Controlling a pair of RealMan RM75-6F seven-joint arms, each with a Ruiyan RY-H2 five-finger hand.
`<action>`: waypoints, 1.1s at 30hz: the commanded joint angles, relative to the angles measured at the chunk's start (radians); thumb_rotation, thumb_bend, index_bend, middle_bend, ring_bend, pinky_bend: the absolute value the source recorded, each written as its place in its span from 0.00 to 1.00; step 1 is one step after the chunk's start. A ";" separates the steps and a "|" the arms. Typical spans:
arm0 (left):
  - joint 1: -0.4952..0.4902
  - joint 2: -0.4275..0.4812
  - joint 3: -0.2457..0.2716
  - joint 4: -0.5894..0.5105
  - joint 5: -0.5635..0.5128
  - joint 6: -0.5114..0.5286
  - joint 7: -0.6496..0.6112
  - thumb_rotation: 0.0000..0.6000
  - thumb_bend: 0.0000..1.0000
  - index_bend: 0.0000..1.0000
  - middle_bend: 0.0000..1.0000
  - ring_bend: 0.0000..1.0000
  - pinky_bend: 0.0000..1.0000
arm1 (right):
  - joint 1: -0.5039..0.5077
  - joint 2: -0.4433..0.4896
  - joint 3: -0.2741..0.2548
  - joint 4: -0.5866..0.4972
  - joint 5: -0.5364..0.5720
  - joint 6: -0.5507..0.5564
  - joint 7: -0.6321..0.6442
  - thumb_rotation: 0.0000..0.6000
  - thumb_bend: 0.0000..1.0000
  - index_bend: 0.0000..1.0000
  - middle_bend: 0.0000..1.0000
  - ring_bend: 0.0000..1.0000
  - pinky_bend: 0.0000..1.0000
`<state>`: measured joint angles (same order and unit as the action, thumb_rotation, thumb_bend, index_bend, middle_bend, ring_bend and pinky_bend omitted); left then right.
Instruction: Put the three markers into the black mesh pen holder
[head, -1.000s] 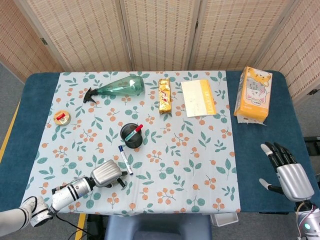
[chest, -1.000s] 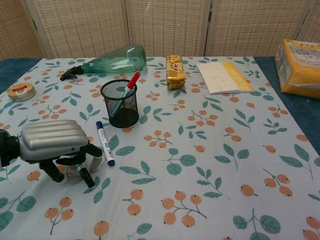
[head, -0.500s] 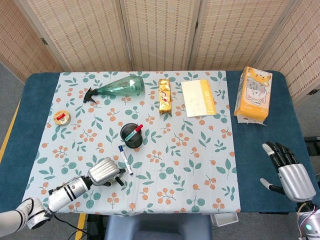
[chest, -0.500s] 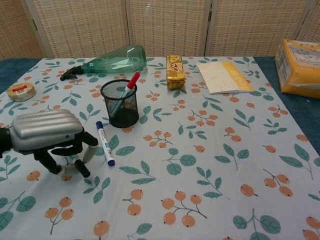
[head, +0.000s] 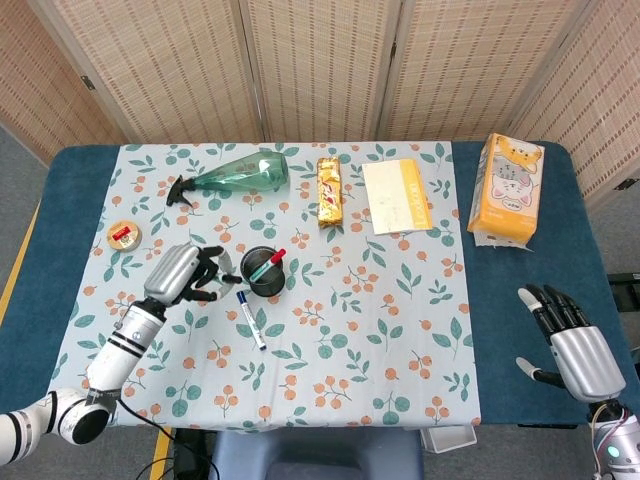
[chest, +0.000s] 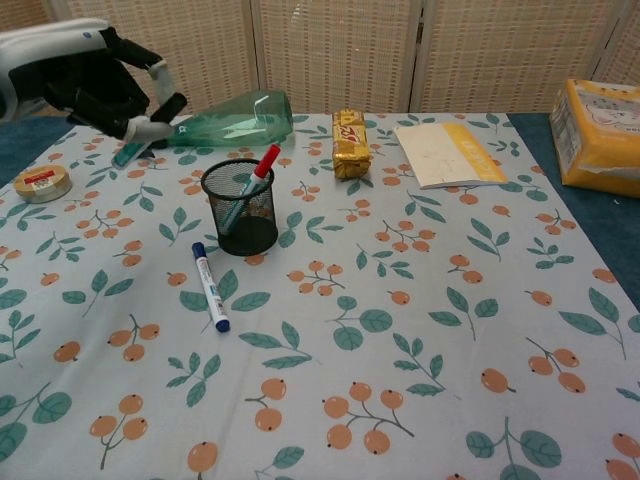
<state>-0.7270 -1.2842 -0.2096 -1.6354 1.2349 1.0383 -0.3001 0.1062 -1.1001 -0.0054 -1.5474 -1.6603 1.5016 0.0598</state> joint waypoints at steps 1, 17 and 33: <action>-0.061 -0.005 -0.107 -0.027 -0.166 -0.112 -0.050 1.00 0.37 0.70 0.97 0.95 0.95 | 0.001 -0.003 0.004 0.000 0.007 -0.001 -0.006 1.00 0.16 0.02 0.04 0.05 0.11; -0.118 -0.203 -0.177 0.094 -0.271 -0.149 -0.106 1.00 0.37 0.70 0.97 0.95 0.95 | -0.014 0.001 0.003 0.003 -0.005 0.033 -0.001 1.00 0.16 0.02 0.04 0.05 0.11; -0.122 -0.346 -0.165 0.306 -0.186 -0.216 -0.235 1.00 0.37 0.69 0.97 0.95 0.95 | -0.025 0.003 0.001 0.003 -0.015 0.055 0.005 1.00 0.16 0.02 0.04 0.05 0.11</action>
<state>-0.8503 -1.6188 -0.3797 -1.3447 1.0358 0.8292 -0.5227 0.0821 -1.0978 -0.0042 -1.5442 -1.6744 1.5557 0.0643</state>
